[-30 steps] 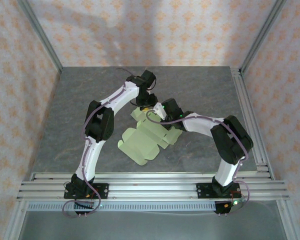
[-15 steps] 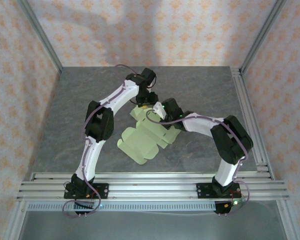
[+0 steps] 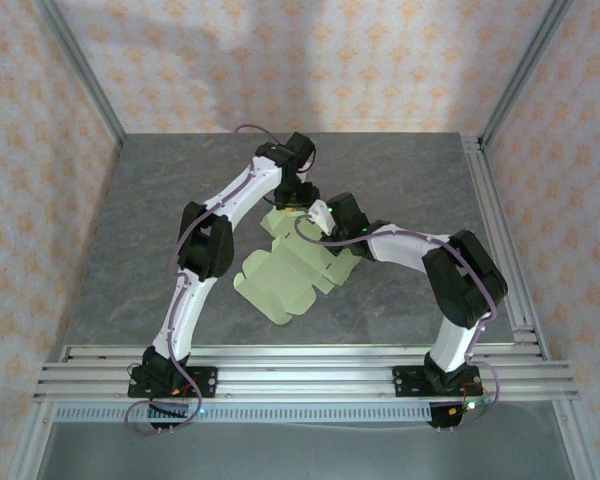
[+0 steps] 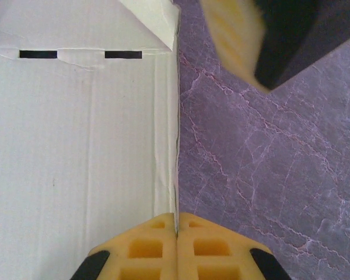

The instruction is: Fold the paper box

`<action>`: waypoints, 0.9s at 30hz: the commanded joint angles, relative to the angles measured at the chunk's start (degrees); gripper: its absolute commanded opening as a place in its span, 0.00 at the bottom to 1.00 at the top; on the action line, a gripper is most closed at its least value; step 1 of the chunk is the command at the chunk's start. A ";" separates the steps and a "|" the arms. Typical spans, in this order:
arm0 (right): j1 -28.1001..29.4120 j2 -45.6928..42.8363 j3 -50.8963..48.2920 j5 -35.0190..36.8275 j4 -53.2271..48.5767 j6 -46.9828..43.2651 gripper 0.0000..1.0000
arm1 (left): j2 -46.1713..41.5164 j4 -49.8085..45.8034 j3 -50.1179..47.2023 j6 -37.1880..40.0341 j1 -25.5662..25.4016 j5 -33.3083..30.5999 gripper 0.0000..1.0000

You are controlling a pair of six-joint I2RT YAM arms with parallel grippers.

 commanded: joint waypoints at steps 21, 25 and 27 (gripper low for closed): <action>-0.14 0.54 2.84 -0.43 0.54 0.13 0.00 | -2.75 -0.38 -5.04 -3.19 -1.26 9.73 0.43; -0.22 0.35 2.65 -0.48 1.00 0.35 0.00 | -2.47 -0.96 -4.70 -2.59 -1.30 8.72 0.46; -0.84 0.33 2.43 -1.93 1.87 1.56 0.00 | -1.54 -1.86 -3.97 -2.30 -0.90 7.87 0.53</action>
